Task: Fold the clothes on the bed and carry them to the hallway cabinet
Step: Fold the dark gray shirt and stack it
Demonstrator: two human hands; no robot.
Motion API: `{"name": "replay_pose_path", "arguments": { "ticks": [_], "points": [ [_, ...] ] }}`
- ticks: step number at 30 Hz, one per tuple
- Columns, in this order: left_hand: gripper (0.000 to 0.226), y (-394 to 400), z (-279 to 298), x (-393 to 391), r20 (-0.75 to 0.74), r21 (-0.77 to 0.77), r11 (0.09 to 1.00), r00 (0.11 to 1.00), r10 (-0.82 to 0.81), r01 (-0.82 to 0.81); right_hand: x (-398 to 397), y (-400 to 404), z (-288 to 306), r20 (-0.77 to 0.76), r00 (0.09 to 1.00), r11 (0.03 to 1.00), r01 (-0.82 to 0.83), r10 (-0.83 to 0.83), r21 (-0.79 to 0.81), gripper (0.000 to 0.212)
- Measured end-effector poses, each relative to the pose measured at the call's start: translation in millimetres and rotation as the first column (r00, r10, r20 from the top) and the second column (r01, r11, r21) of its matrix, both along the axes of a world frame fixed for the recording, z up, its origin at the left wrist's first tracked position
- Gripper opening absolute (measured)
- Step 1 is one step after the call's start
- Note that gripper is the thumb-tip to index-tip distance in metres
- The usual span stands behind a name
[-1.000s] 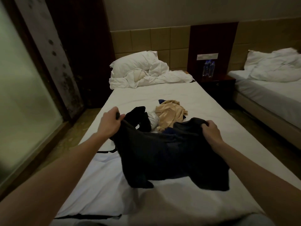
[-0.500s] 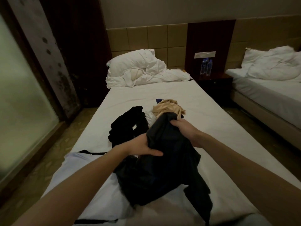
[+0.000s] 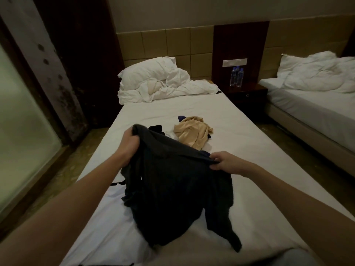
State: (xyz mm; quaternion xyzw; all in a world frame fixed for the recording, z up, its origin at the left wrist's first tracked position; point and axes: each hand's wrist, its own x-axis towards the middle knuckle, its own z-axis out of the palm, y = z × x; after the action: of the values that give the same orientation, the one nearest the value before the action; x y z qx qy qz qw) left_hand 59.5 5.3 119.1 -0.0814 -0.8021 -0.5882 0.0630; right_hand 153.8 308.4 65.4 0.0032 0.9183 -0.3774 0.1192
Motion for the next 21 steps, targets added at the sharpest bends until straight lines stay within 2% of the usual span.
{"name": "replay_pose_path", "arguments": {
  "ticks": [2,5,8,10,13,16,19,21],
  "points": [
    [0.041,-10.7,0.2,0.2,-0.019,-0.073,0.995,0.998,-0.066,0.064,-0.6,-2.4,0.8,-0.07,0.993,0.991,0.086,-0.093,-0.103,0.012],
    [0.057,-23.0,-6.7,2.3,0.039,-0.297,0.932,0.978,-0.206,0.208,-2.7,-14.0,9.1,-0.197,0.959,0.959,0.154,-0.203,-0.24,0.015],
    [0.048,-22.3,-11.2,6.1,0.163,-0.389,0.845,0.93,-0.331,0.369,-3.7,-32.5,26.3,-0.224,0.948,0.939,0.148,-0.224,-0.31,0.02],
    [0.04,-15.2,-13.1,11.8,0.204,-0.367,0.833,0.909,-0.362,0.414,-2.1,-43.6,38.6,-0.22,0.954,0.934,0.121,-0.202,-0.336,0.023],
    [0.035,-2.0,-15.8,21.1,0.243,-0.255,0.847,0.878,-0.412,0.467,3.8,-52.7,54.3,-0.233,0.953,0.912,0.086,-0.192,-0.4,0.023],
    [0.025,7.9,-17.3,26.9,0.221,-0.191,0.845,0.86,-0.46,0.5,7.7,-50.2,63.1,-0.269,0.944,0.918,0.076,-0.192,-0.39,0.023],
    [0.041,4.1,-8.8,25.9,0.228,-0.147,0.855,0.858,-0.459,0.497,6.2,-35.8,65.6,-0.374,0.902,0.956,0.117,-0.215,-0.268,0.017],
    [0.047,-1.4,-3.0,23.0,0.255,-0.262,0.81,0.847,-0.467,0.525,5.9,-27.6,67.7,-0.412,0.881,0.965,0.153,-0.232,-0.215,0.017]
  ]
}}
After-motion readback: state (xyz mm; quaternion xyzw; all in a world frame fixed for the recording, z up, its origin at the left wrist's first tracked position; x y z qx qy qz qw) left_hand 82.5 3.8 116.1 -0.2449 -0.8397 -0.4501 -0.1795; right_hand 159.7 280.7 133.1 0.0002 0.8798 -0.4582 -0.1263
